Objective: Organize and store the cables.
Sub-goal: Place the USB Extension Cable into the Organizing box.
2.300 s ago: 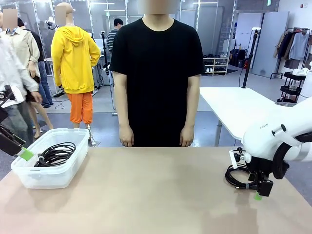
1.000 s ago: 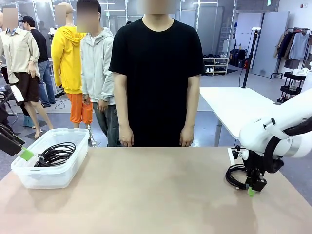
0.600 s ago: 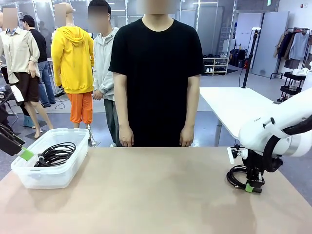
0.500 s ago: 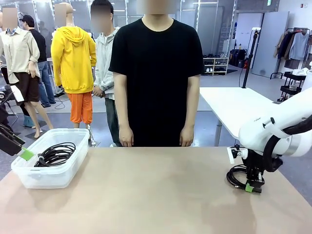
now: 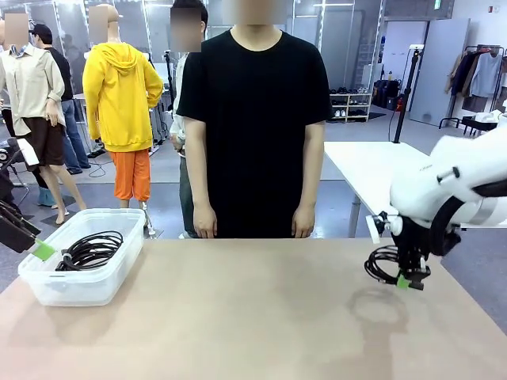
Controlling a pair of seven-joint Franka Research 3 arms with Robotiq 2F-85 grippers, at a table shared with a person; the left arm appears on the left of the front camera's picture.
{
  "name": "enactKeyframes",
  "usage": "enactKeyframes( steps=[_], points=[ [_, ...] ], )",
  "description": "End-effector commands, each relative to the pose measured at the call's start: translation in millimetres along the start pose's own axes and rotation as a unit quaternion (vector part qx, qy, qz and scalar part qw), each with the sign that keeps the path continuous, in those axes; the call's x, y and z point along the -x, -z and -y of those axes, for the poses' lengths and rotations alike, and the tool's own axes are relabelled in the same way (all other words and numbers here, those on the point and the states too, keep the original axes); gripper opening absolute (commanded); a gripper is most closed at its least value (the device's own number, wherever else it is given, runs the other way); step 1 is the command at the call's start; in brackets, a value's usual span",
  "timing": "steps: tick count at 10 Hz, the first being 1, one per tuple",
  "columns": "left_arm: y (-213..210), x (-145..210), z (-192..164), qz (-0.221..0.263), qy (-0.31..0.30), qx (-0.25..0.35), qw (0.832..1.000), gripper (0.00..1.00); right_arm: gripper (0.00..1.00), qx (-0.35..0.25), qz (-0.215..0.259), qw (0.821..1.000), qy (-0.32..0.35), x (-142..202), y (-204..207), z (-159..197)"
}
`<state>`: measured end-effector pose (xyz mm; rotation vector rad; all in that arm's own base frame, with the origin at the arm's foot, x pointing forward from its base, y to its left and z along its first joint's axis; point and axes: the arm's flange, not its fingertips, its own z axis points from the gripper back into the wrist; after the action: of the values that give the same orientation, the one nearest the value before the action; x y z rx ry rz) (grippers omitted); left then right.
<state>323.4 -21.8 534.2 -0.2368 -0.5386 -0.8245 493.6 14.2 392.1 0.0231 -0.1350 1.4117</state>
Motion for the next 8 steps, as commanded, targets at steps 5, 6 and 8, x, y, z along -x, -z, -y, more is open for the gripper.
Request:
enactKeyframes(
  steps=[5, 6, 8],
  points=[
    [-0.8, -1.0, 1.4, -0.003, -0.008, -0.005, 1.0, 1.0, 0.0, -0.004, -0.007, 1.0, -0.03, -86.8, -65.6, -33.7],
    [-0.8, -1.0, 1.4, -0.003, -0.008, -0.005, 1.0, 1.0, 0.0, -0.004, -0.01, 0.999, -0.041, -115.1, -67.8, -42.4],
    [-0.8, -1.0, 1.4, -0.003, -0.008, -0.005, 1.0, 1.0, 0.0, 0.005, -0.027, 0.997, -0.071, -183.9, -59.2, -58.3]
  ],
)
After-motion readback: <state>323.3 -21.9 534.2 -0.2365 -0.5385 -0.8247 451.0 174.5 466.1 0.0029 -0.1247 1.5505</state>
